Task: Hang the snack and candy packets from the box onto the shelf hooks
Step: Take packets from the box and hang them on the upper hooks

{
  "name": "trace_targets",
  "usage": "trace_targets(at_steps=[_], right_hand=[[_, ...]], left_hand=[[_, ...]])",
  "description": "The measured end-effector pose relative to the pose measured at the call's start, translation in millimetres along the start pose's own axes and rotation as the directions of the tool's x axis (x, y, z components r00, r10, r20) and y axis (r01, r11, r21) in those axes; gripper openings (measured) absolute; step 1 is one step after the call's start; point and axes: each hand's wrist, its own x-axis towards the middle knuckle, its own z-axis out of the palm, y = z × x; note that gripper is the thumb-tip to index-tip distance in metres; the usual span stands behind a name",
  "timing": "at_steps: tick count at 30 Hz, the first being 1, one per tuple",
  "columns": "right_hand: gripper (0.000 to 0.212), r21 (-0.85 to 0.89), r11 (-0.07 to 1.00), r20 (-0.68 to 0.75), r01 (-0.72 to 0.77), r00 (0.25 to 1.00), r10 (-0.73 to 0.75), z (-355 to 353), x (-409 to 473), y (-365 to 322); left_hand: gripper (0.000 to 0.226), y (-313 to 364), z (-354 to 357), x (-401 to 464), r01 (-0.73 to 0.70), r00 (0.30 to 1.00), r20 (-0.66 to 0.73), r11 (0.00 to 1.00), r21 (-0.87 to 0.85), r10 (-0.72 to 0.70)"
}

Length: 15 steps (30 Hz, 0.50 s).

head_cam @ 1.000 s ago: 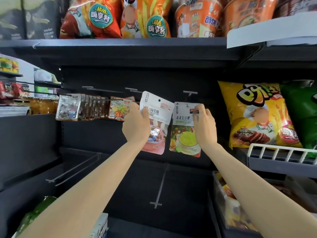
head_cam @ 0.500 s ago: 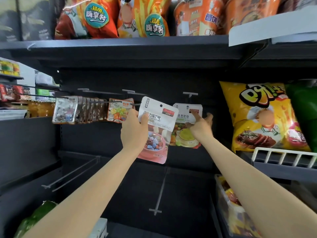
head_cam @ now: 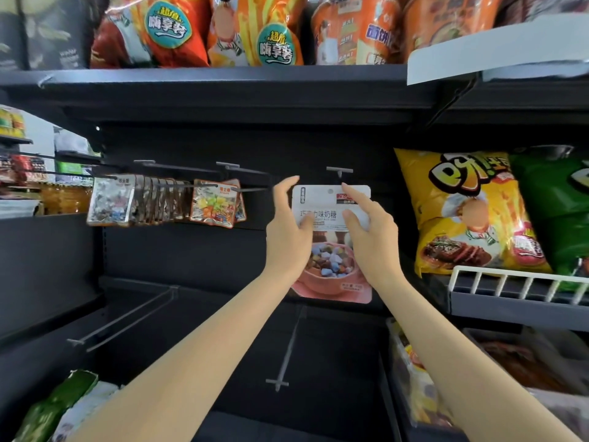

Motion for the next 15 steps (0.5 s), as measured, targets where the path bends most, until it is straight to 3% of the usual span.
trace_targets(at_steps=[2, 5, 15], right_hand=[[0.042, -0.051, 0.997, 0.005, -0.052, 0.999, 0.053, -0.9, 0.8, 4.6], [0.041, -0.066, 0.993, 0.017, -0.093, 0.995, 0.095, -0.3, 0.8, 8.1], [0.041, -0.07, 0.991, -0.039, -0.118, 0.993, 0.115, 4.8, 5.2, 10.1]], left_hand=[[0.056, -2.5, 2.8, -0.4, -0.03, 0.996, 0.085, 0.995, 0.099, 0.022], [0.051, -7.3, 4.6, 1.0, -0.007, 0.991, 0.133, 0.975, 0.222, -0.024], [0.052, -18.2, 10.9, 15.8, -0.025, 0.982, 0.184, 0.955, 0.294, -0.031]])
